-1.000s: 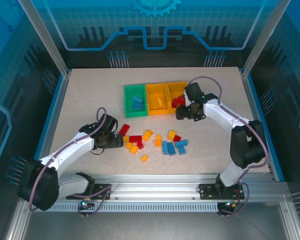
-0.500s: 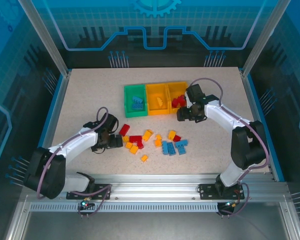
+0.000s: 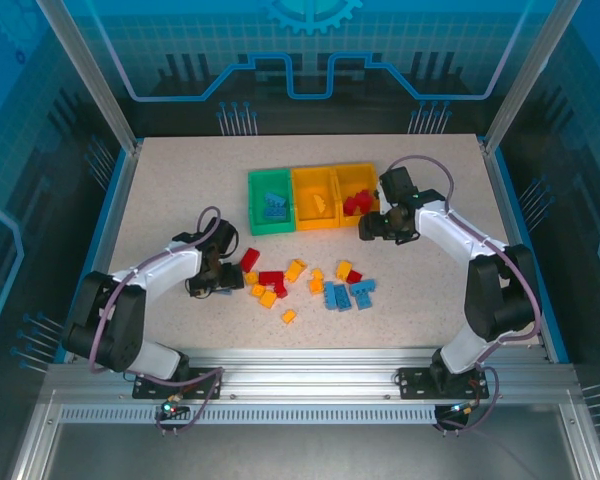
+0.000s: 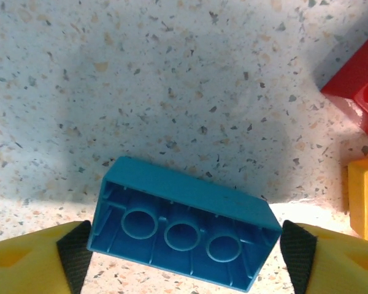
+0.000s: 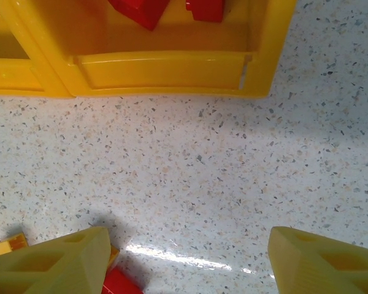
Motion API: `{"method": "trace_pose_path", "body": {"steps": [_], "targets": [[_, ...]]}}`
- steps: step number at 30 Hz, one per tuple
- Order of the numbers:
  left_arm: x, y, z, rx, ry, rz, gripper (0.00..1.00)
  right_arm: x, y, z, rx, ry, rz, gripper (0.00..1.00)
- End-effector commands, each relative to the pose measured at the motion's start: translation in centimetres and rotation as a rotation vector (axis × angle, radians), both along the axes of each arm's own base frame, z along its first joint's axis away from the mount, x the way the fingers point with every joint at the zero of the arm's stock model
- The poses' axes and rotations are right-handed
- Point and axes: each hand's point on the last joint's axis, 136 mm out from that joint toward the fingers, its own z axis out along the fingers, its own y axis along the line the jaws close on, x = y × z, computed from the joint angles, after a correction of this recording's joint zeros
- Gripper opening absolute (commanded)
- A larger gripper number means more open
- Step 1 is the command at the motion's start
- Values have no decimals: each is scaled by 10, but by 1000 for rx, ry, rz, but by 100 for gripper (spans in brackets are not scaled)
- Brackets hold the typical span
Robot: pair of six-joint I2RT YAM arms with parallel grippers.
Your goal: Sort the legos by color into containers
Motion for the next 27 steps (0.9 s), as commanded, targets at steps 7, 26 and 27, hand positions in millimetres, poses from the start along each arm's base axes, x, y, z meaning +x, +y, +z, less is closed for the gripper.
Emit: {"method": "trace_pose_path", "body": {"steps": [7,26,27], "targets": [[5,-10,1,-56,10,-23,64,-10,2,3,32,9,25,69],[63,-25,99,-142,-347,-30,59,-51,71,-31,-20,173,143,68],[73,-29,106,-152,-372,-38,59,-52,72,-33,-18,181,136,68]]}}
